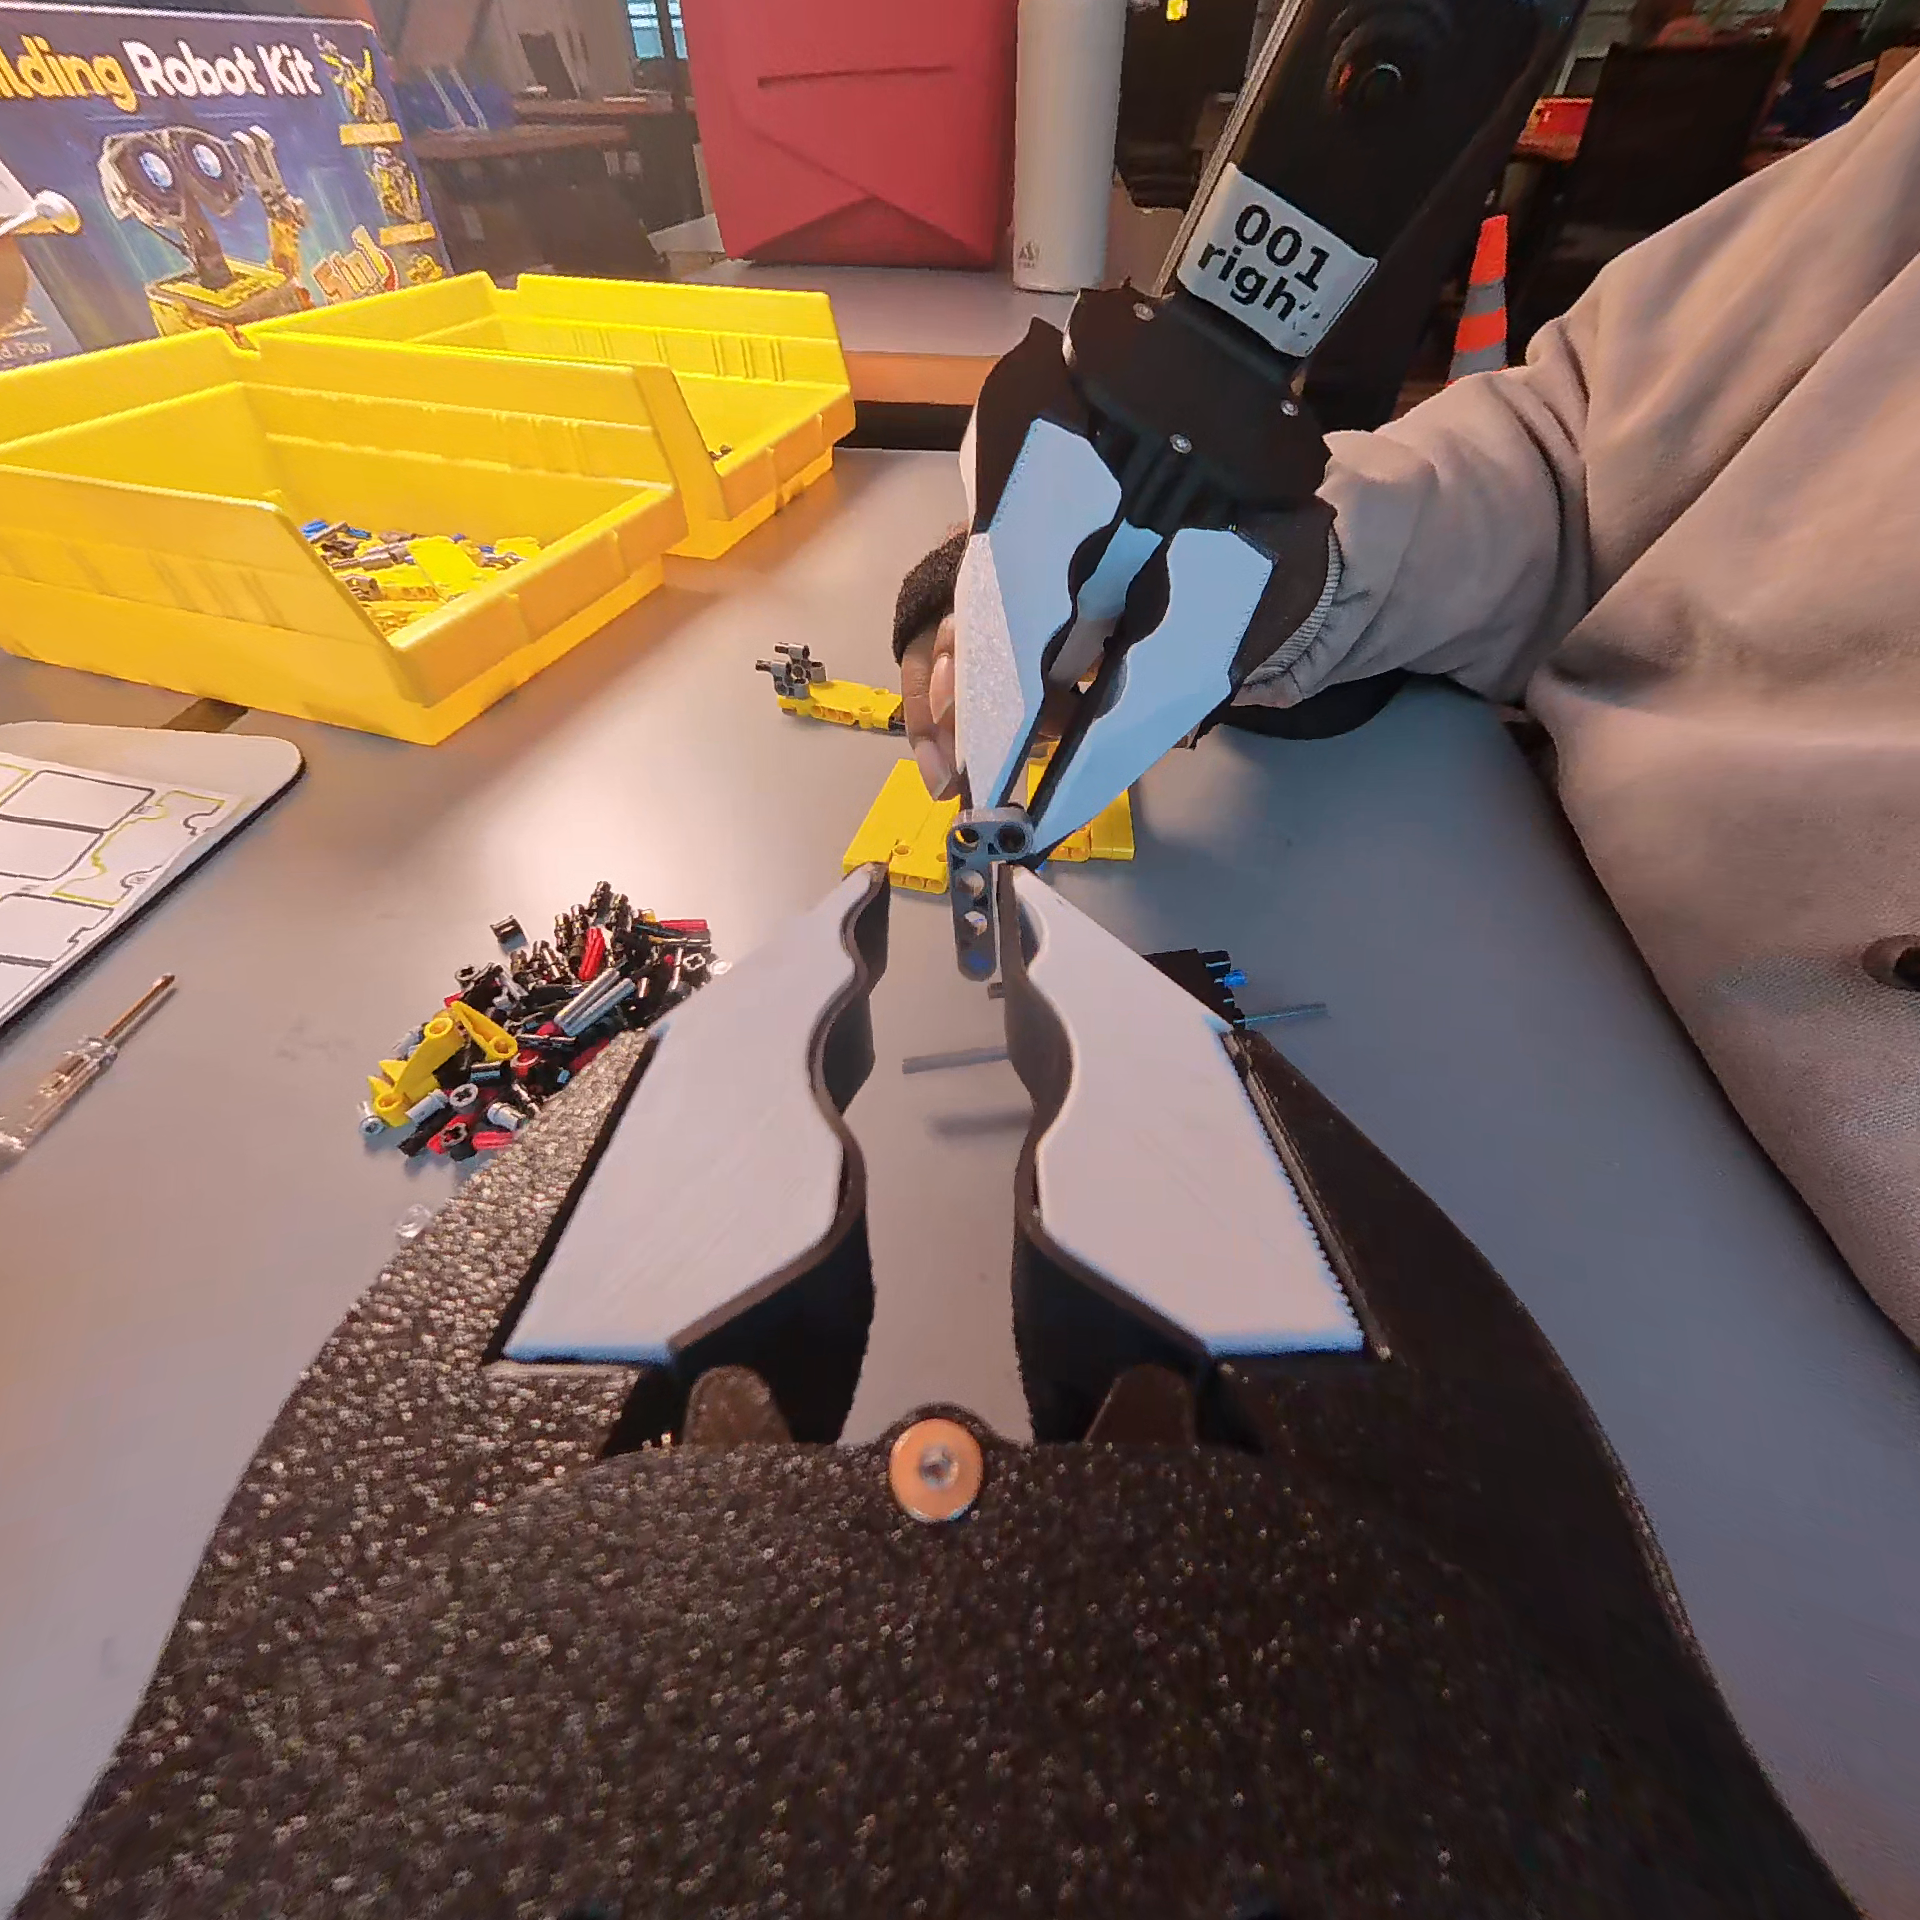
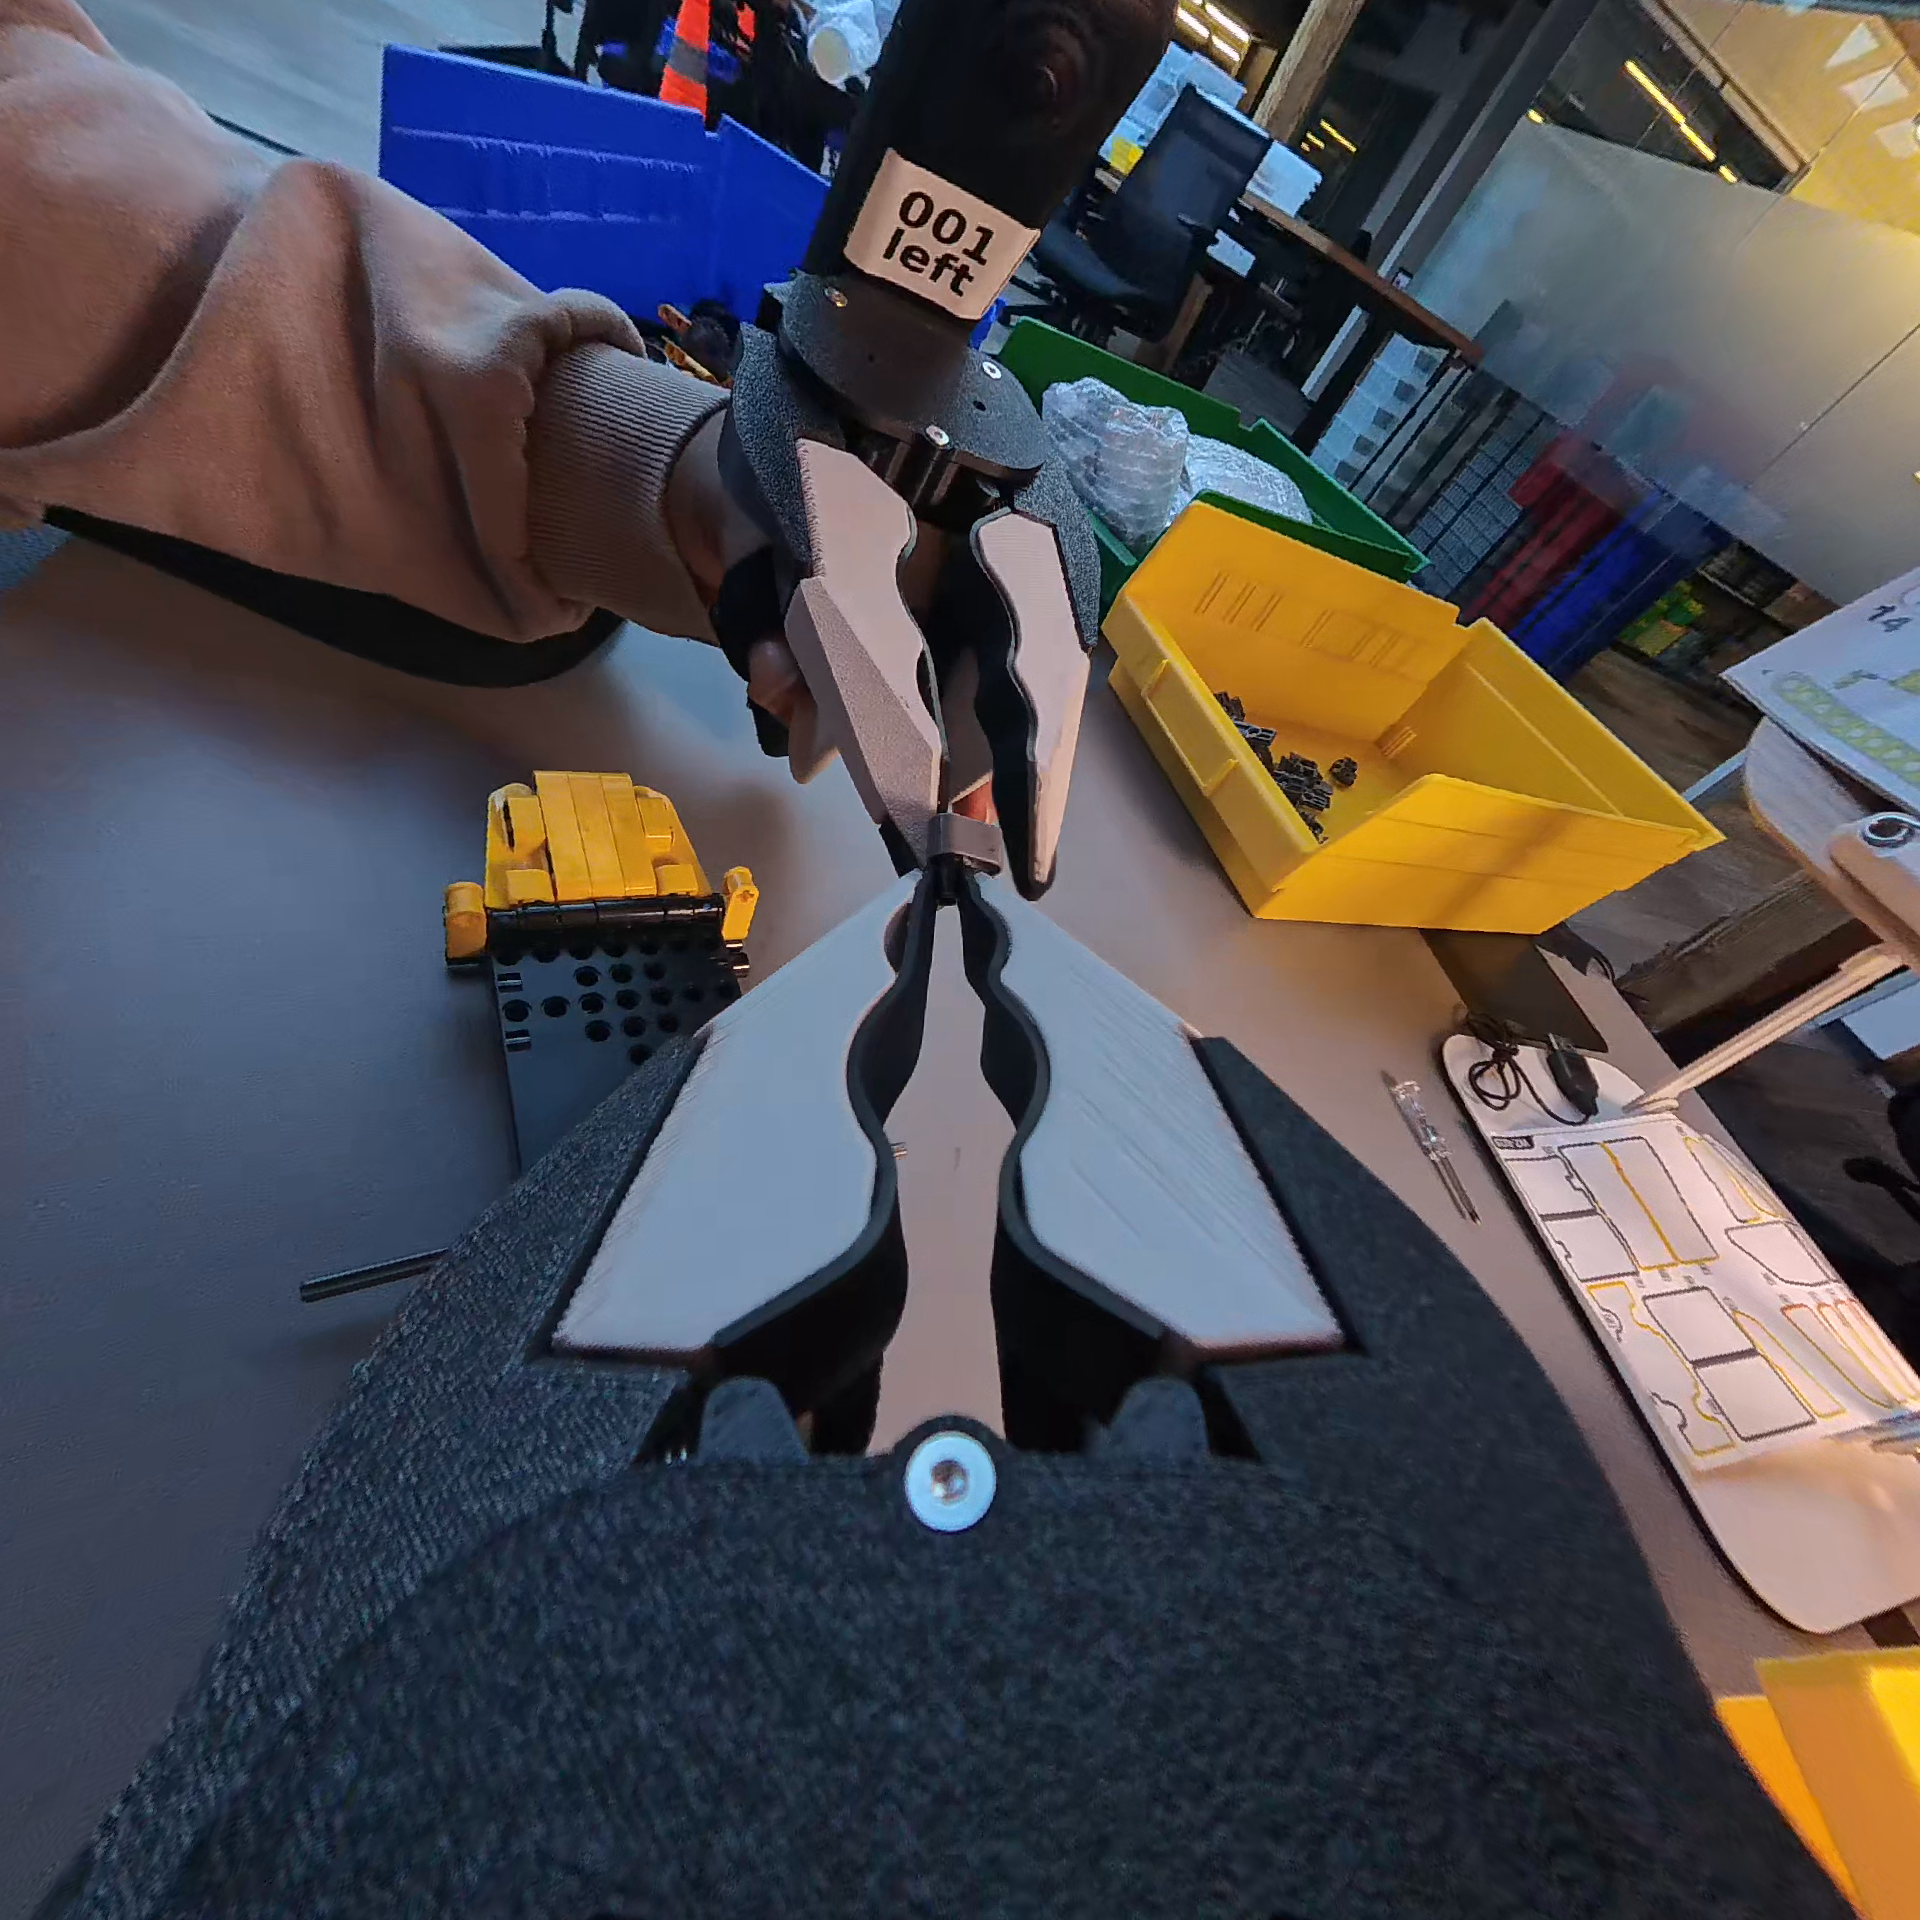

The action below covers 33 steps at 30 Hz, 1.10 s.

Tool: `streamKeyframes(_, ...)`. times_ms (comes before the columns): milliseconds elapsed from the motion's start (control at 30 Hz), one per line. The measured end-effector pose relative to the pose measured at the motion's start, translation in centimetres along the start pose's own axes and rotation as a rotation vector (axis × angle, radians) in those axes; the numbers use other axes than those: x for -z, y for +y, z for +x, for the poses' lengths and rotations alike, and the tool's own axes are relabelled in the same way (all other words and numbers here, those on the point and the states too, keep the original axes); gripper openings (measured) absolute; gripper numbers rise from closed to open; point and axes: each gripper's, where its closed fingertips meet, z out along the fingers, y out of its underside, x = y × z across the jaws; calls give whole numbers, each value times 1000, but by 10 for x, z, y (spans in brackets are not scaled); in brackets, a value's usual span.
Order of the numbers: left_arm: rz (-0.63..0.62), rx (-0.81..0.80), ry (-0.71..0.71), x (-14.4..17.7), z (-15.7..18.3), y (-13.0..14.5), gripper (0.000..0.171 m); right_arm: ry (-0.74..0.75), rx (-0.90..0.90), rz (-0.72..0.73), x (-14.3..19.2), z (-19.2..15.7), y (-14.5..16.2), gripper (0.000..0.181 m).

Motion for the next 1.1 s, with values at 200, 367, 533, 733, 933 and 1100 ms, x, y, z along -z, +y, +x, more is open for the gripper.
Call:
streamKeyframes(200, 20, 14, 39, -1, 6, -2, 8, -21, -43, 19, 1, 0, -1, 4)
streamKeyframes(367, 122, 107, 56, -3, 5, -15, 7, -27, -118, 90, 7, 7, -9, 4)
streamKeyframes(533, 202, 230, 94, -3, 5, -28, 6, 25, -86, 153, 13, 14, -19, 4)
streamKeyframes(733, 224, 310, 154, -1, 8, -31, 6, 76, 14, 165, 14, 14, -25, 4)
streamKeyframes(933, 221, 453, 219, -2, 8, -27, 6, 138, 138, 128, 13, 14, -23, 5)
streamKeyframes(1100, 217, 557, 248, -3, 4, -22, 6, 151, 156, 75, 10, 15, -18, 4)
